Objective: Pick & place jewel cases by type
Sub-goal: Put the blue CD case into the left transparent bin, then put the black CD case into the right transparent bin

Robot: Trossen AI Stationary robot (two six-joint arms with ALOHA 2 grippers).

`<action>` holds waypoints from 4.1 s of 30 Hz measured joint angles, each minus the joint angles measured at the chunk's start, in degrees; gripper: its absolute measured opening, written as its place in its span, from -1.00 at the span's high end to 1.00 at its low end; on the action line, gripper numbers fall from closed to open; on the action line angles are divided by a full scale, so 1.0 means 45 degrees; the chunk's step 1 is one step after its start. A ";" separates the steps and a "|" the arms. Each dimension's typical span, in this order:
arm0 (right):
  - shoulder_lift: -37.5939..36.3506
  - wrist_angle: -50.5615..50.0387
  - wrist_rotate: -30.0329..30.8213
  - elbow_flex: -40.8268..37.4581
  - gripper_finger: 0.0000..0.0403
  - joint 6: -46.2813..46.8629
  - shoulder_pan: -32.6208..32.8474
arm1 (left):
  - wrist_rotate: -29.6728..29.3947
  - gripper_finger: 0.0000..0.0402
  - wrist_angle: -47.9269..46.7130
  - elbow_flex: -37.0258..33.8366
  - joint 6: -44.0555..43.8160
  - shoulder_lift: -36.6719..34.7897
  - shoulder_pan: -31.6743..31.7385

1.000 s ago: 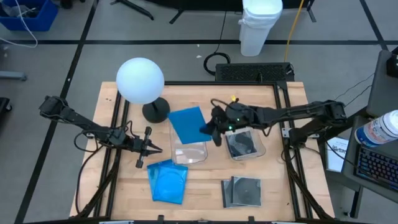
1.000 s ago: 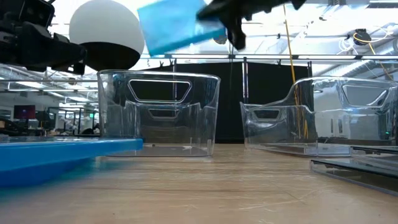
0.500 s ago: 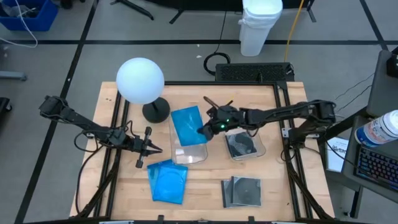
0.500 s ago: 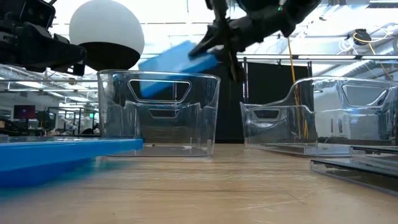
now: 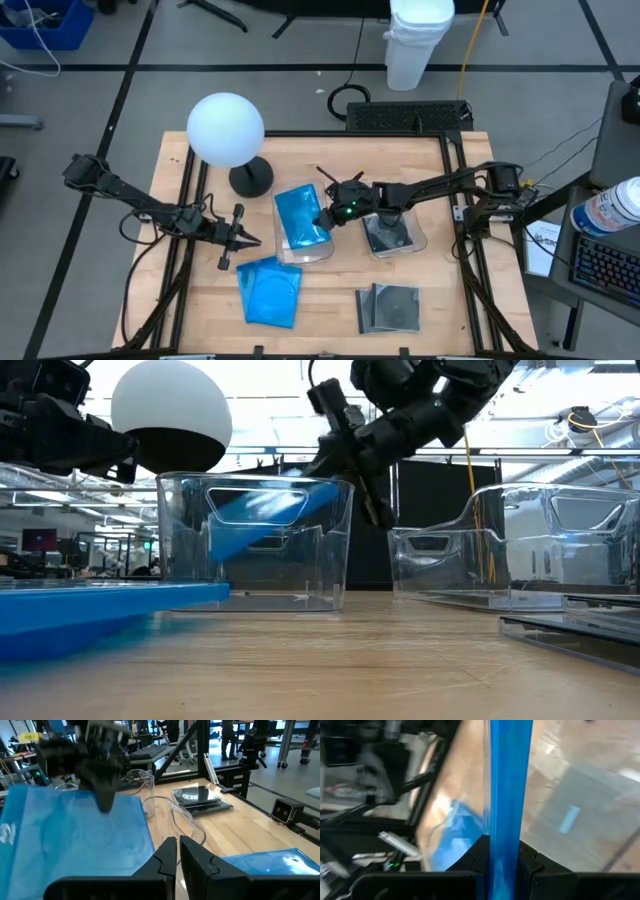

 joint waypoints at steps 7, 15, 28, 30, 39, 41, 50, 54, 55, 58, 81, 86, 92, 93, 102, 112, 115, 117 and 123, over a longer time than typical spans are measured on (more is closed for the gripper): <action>0.0450 -0.0086 0.0040 -0.0006 0.86 0.0066 -0.0078 | 0.0000 0.85 0.0009 0.0000 -0.0044 0.0000 0.0000; 0.0450 -0.0180 0.0031 -0.0001 0.68 -0.0121 -0.0044 | 0.0000 0.85 0.0032 0.0000 -0.0044 0.0000 0.0000; 0.0450 0.0121 0.0651 -0.0001 0.65 0.0577 0.0322 | -0.0002 0.85 0.0135 0.0005 -0.0089 0.0000 0.0000; 0.0450 0.0447 0.1159 -0.0001 0.65 0.0904 0.0519 | -0.0005 0.85 0.0135 0.0005 -0.0097 0.0000 0.0000; 0.0440 0.0826 0.1683 -0.0001 0.65 0.0757 0.1005 | -0.0005 0.85 0.0135 0.0010 -0.0326 0.0000 0.0000; 0.0440 0.0683 0.1653 -0.0001 0.65 0.0529 0.1073 | -0.0005 0.85 0.0135 0.0010 -0.0384 0.0000 0.0000; 0.0440 0.0569 0.0743 -0.0001 0.65 -0.0203 0.1182 | -0.0005 0.85 0.0130 0.0010 -0.0737 0.0000 0.0000; 0.0440 0.0472 0.0648 -0.0001 0.64 -0.0553 0.1374 | -0.0005 0.85 0.0130 0.0010 -0.0806 0.0000 0.0000; 0.0440 0.0462 0.0648 -0.0001 0.62 -0.0613 0.1409 | -0.0005 0.85 0.0130 0.0010 -0.0806 0.0000 0.0001; 0.0440 0.0309 0.0694 -0.0001 0.52 -0.0778 0.1418 | -0.0005 0.85 0.0130 0.0010 -0.0806 0.0000 0.0000; 0.0440 0.0096 0.0663 -0.0001 0.02 -0.3741 0.0792 | -0.0010 0.85 0.0068 0.0010 -0.0862 0.0000 0.0001; 0.0440 -0.0127 0.0700 -0.0001 -0.07 -0.4815 0.0792 | -0.0010 0.85 -0.0040 0.0010 -0.0911 0.0000 0.0002; 0.0266 -0.0695 0.0687 0.0012 -0.20 -0.6337 0.0643 | -0.0010 0.85 -0.0177 0.0010 -0.0974 0.0000 0.0003; 0.0217 -0.0744 0.0698 0.0008 -0.21 -0.6690 0.0625 | -0.0014 0.85 -0.0234 0.0010 -0.1000 0.0000 0.0000; -0.0483 -0.1707 0.1352 0.0033 -0.23 -0.9208 0.0607 | -0.0015 0.85 -0.0628 0.0010 -0.1331 0.0005 0.0000; -0.0685 -0.2304 0.1398 0.0855 -0.23 -1.1164 0.0429 | -0.0047 0.85 -0.0666 0.0010 -0.1384 0.0005 0.0000; -0.1103 -0.3257 0.1672 0.1429 -0.23 -1.1951 0.0364 | -0.0102 0.85 -0.0676 0.0010 -0.1375 0.0005 0.0004; -0.1584 -0.3757 0.1677 0.1681 -0.22 -1.2681 0.0364 | -0.0102 0.85 -0.0751 0.0010 -0.1352 0.0005 0.0004; -0.3646 -0.4559 0.0718 0.1684 0.04 -1.5054 0.0981 | -0.0097 0.85 -0.1327 0.0010 -0.1311 0.0005 0.0002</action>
